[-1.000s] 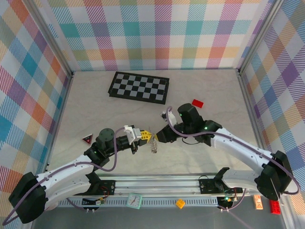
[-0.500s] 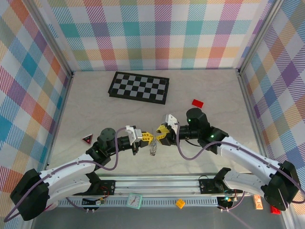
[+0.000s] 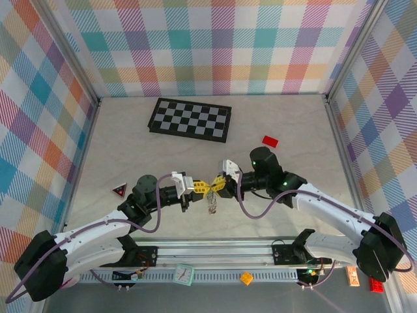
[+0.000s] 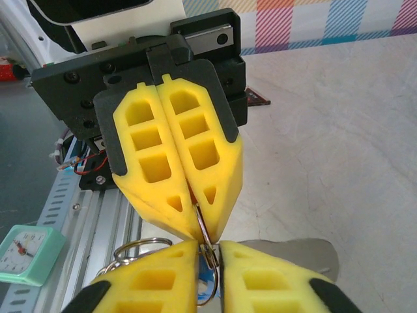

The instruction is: Put the keys on the keyring

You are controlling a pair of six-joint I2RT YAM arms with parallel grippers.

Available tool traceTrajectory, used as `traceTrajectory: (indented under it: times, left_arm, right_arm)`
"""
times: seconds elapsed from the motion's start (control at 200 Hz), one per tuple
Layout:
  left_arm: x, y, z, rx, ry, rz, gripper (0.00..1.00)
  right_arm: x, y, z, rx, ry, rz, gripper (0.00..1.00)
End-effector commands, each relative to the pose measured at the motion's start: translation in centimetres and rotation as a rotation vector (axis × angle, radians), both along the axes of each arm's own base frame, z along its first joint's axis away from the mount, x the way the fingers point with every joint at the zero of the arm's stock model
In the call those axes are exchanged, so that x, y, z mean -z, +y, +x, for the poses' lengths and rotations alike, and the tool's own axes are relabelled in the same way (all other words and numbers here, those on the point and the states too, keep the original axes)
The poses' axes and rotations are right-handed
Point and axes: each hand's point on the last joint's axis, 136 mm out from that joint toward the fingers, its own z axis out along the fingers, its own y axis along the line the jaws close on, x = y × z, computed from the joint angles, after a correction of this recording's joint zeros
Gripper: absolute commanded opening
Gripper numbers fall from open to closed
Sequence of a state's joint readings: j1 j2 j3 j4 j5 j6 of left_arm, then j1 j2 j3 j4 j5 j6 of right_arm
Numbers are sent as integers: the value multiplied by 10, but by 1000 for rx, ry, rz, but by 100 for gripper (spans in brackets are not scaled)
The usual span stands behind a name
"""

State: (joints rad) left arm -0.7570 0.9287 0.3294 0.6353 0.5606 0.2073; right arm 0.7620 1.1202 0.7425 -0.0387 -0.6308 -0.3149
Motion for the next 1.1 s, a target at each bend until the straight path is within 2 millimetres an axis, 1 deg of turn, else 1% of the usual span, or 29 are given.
traceTrajectory:
  times: [0.0, 0.115, 0.165, 0.2, 0.27, 0.29, 0.35, 0.42, 0.51, 0.6, 0.78, 0.905, 1.03, 1.095]
  left_arm:
    - [-18, -2, -7, 38, -50, -61, 0]
    - [-17, -2, -7, 37, -46, -59, 0]
    - [-16, -2, -5, 28, -40, -55, 0]
    - [-14, -2, -3, 17, -35, -48, 0]
    - [-11, 0, 1, -13, -29, -22, 17]
    - [-9, 1, 3, -22, -25, -8, 20]
    - [-3, 3, 6, -45, -23, 41, 27]
    - [3, 5, 7, -57, -14, 104, 30]
    - [7, 7, 7, -59, -3, 173, 30]
    - [6, 8, 7, -53, -1, 210, 30]
    - [1, 5, 5, -22, -2, 226, 28]
    - [0, 0, 4, 7, 7, 236, 26]
    - [-1, -3, 4, 18, 6, 241, 21]
    - [-1, -3, 4, 23, 5, 247, 16]
  right_arm:
    - [-16, 5, -2, -50, -33, 35, 12]
    - [-19, 6, -2, -53, -44, 43, 5]
    - [-20, 5, -1, -52, -54, 42, 0]
    - [-21, 5, -1, -51, -63, 40, 0]
    - [-21, 3, -1, -50, -76, 23, 0]
    - [-21, 2, -1, -49, -81, 17, 0]
    - [-18, 0, -1, -48, -89, -13, 0]
    - [-14, -3, 0, -45, -93, -61, 0]
    - [-11, -6, 1, -49, -90, -116, 0]
    - [-11, -8, 1, -57, -93, -158, 0]
    - [-7, -9, 0, -74, -128, -259, 0]
    - [-7, -5, -2, -96, -143, -298, 0]
    - [-5, 0, -4, -115, -170, -339, 0]
    - [-5, 2, -5, -125, -177, -348, 0]
